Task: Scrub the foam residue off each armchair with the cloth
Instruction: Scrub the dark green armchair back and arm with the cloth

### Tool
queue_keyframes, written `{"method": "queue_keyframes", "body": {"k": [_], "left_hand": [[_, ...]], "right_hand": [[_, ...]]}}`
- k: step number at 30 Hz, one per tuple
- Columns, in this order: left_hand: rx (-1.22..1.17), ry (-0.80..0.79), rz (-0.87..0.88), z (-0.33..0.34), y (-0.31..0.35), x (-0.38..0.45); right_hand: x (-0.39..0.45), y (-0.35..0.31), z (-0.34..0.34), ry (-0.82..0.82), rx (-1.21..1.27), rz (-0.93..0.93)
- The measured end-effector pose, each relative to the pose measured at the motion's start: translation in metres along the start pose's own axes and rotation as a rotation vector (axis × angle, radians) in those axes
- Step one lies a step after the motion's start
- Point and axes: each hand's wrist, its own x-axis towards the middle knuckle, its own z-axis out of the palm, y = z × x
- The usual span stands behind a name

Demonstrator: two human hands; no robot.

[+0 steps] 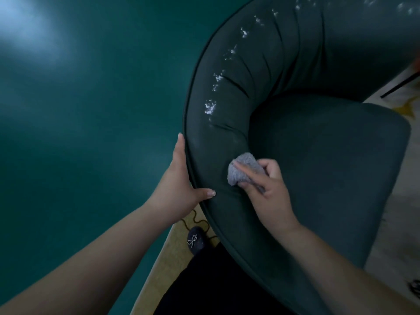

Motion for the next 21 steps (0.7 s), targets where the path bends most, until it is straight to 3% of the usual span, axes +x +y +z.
{"method": "queue_keyframes", "body": {"k": [7,12,15,21], "left_hand": [[0.015,-0.01,-0.045,-0.002,0.001,0.006],[0.004,-0.02,-0.059,-0.002,0.003,0.004],[0.003,-0.024,-0.068,-0.003,0.004,0.004],[0.039,-0.006,-0.081,-0.001,0.005,0.005]], "right_hand": [[0.077,-0.014,0.017,0.087,0.032,0.102],[-0.005,0.0,-0.013,-0.016,0.002,0.112],[-0.012,0.002,-0.013,0.034,0.01,0.211],[0.092,-0.011,0.021,0.253,0.023,0.301]]}}
